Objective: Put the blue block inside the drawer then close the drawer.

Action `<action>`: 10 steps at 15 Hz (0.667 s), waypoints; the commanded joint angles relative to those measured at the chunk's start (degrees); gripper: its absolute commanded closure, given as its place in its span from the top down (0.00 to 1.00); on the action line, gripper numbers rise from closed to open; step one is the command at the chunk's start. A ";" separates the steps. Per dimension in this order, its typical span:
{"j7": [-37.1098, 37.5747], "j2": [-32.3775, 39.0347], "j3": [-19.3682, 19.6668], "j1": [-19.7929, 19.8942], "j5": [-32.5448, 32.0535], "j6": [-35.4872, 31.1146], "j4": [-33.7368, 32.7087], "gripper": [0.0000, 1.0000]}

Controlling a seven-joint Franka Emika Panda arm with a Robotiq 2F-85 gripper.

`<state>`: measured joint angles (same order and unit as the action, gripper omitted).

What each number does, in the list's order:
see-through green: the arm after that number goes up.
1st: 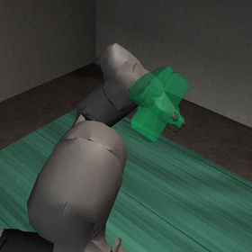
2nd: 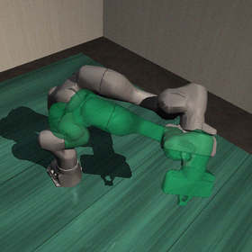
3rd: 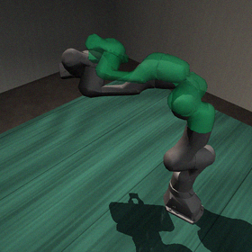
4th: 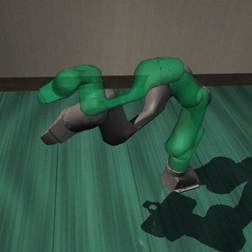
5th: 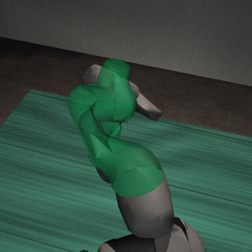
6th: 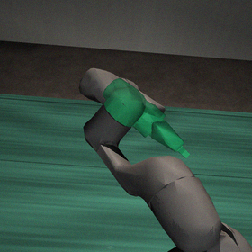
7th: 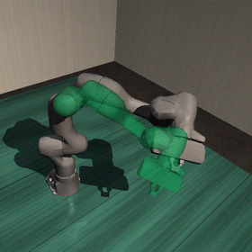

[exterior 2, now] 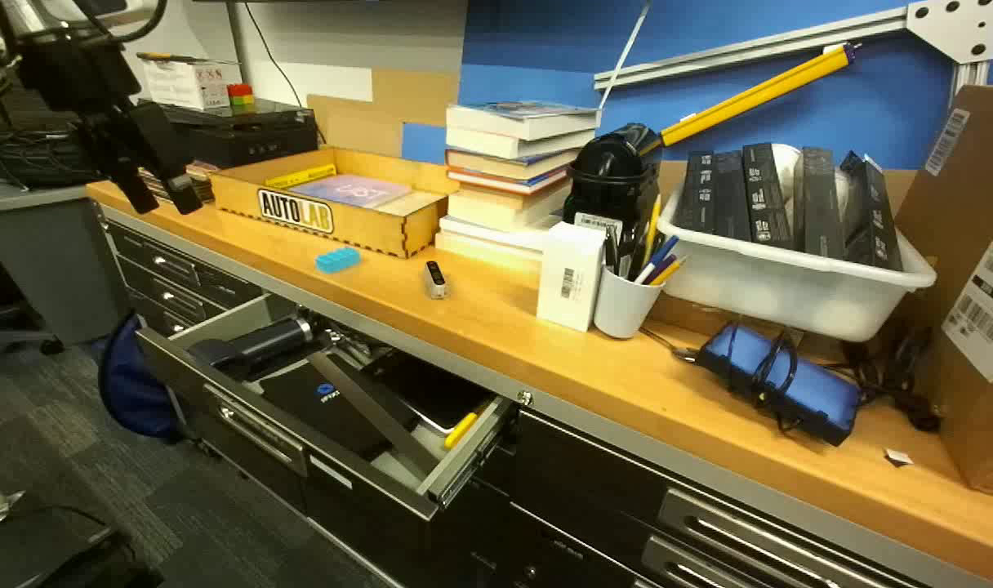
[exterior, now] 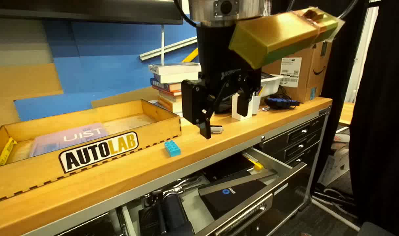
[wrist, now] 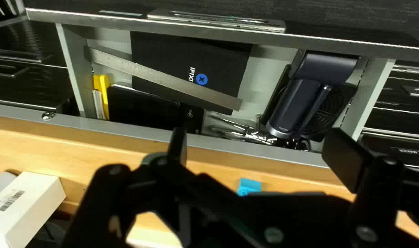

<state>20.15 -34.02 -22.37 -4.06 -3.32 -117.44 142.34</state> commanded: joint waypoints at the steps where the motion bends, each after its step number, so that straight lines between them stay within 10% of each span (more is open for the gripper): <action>1: 0.84 0.40 1.37 -1.62 -1.02 0.19 -0.50 1.00; 10: 0.83 0.12 1.33 -1.59 -1.01 0.20 -1.29 1.00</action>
<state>20.15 -34.31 -22.37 -4.06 -3.32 -117.45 141.20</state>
